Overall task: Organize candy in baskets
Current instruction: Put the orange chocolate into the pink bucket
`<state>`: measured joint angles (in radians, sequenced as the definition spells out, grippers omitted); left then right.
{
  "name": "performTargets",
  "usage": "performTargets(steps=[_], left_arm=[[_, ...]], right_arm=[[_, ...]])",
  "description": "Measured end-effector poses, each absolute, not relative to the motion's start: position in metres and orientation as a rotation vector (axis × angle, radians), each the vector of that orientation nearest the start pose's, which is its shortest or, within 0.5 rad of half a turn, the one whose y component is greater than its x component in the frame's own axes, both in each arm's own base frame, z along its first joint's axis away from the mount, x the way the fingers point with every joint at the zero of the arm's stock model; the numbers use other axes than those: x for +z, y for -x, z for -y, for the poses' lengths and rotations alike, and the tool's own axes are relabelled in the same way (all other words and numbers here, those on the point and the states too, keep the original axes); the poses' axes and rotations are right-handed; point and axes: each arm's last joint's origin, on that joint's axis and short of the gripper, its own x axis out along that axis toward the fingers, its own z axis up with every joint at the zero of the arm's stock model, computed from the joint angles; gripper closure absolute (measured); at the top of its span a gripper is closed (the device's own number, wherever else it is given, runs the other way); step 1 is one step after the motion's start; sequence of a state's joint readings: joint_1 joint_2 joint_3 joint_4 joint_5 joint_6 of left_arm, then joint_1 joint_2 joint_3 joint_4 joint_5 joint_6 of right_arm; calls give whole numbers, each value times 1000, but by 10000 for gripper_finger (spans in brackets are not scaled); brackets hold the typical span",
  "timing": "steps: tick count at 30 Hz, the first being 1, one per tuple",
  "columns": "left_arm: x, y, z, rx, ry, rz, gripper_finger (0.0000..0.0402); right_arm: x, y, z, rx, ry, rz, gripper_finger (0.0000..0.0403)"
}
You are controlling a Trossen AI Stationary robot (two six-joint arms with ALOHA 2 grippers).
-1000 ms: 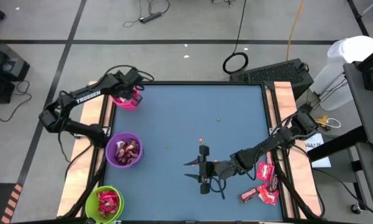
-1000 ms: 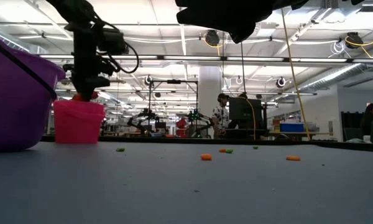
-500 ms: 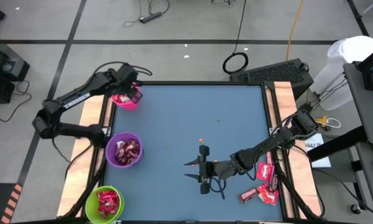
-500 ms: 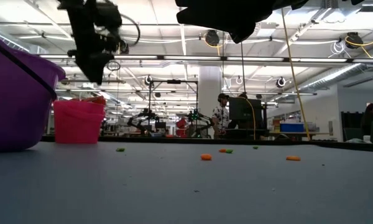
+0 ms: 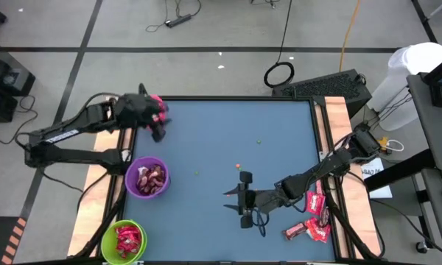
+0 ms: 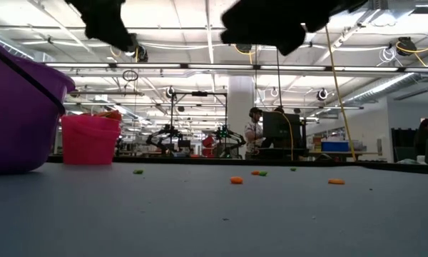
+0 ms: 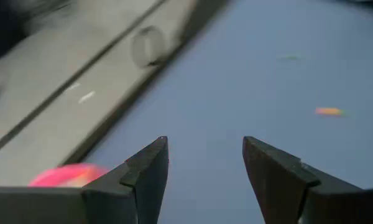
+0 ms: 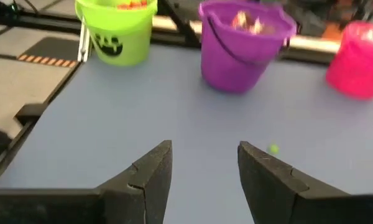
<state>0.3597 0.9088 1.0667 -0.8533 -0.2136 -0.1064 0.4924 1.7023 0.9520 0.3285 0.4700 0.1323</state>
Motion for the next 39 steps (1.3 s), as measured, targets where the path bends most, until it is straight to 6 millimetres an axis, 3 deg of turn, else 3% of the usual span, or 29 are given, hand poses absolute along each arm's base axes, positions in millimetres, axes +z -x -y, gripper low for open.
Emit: performTargets(steps=[7, 12, 19, 24, 31, 39], left_arm=[[340, -182, -11, 87, 114, -543, 189], [329, -202, 17, -56, 104, -460, 189], [310, -224, 52, -203, 81, -393, 189], [298, -237, 69, -239, 84, -418, 189], [280, -253, 81, -259, 72, -466, 189], [272, -263, 83, -252, 64, -467, 189]], right_arm=[[216, -291, -168, 72, -138, -567, 232], [226, -270, -179, 165, -382, -692, 238], [223, -237, -193, 158, -698, -1012, 249], [218, -210, -207, 41, -945, -1313, 253], [211, -172, -227, -176, -1056, -1523, 253], [188, -137, -232, -545, -934, -1640, 253]])
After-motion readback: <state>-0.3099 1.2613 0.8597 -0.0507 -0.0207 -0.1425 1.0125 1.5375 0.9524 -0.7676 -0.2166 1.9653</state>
